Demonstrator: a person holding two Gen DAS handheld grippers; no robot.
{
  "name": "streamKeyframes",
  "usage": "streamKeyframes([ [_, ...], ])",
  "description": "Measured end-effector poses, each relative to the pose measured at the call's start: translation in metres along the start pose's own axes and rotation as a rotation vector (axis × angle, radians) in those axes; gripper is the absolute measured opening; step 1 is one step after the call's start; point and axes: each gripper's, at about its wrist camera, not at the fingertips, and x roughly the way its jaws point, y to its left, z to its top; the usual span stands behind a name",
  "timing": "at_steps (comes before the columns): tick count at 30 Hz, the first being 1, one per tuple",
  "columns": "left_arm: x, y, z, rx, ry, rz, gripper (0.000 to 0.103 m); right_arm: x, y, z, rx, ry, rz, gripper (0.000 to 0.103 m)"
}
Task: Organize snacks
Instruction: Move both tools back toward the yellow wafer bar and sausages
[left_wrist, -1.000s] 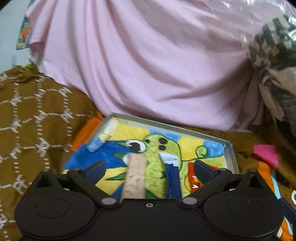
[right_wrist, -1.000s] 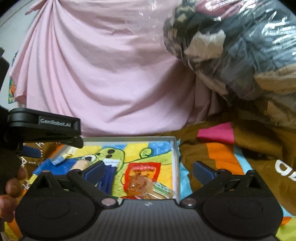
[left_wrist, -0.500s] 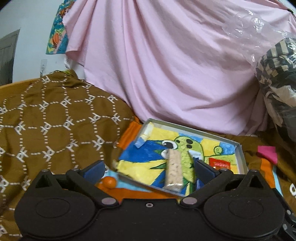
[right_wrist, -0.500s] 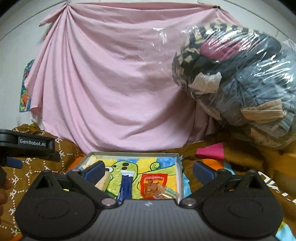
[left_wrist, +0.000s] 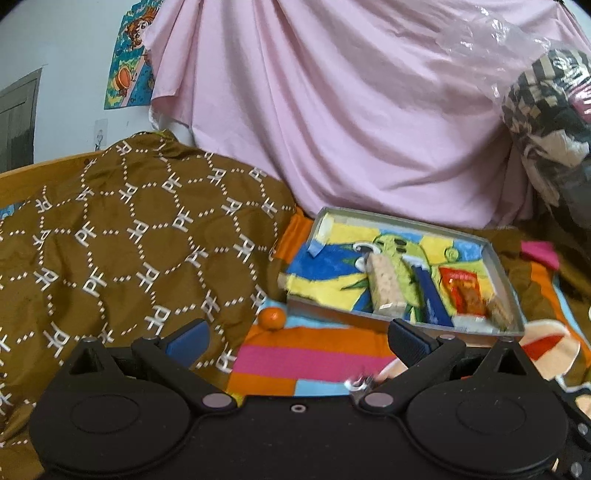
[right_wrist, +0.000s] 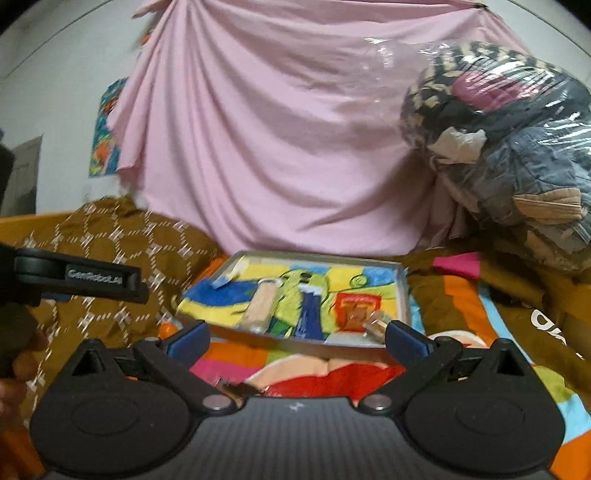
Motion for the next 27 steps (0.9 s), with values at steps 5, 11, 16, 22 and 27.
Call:
streamKeyframes([
  [5,0.0,0.016,-0.015,0.01,0.036,0.005,0.102,-0.011,0.018,-0.013,-0.022,0.055,0.046,0.103],
  [11,0.003,0.037,-0.027,0.06,0.079,0.004,0.102,-0.013,0.039,-0.027,-0.069,0.141,0.111,0.103],
  [16,0.012,0.056,-0.033,0.107,0.133,-0.024,0.102,-0.003,0.055,-0.038,-0.101,0.203,0.152,0.103],
  [22,0.03,0.068,-0.041,0.152,0.197,-0.087,0.102,0.009,0.066,-0.051,-0.138,0.263,0.183,0.103],
  [27,0.043,0.067,-0.045,0.246,0.23,-0.165,0.102,0.018,0.071,-0.057,-0.154,0.299,0.207,0.103],
])
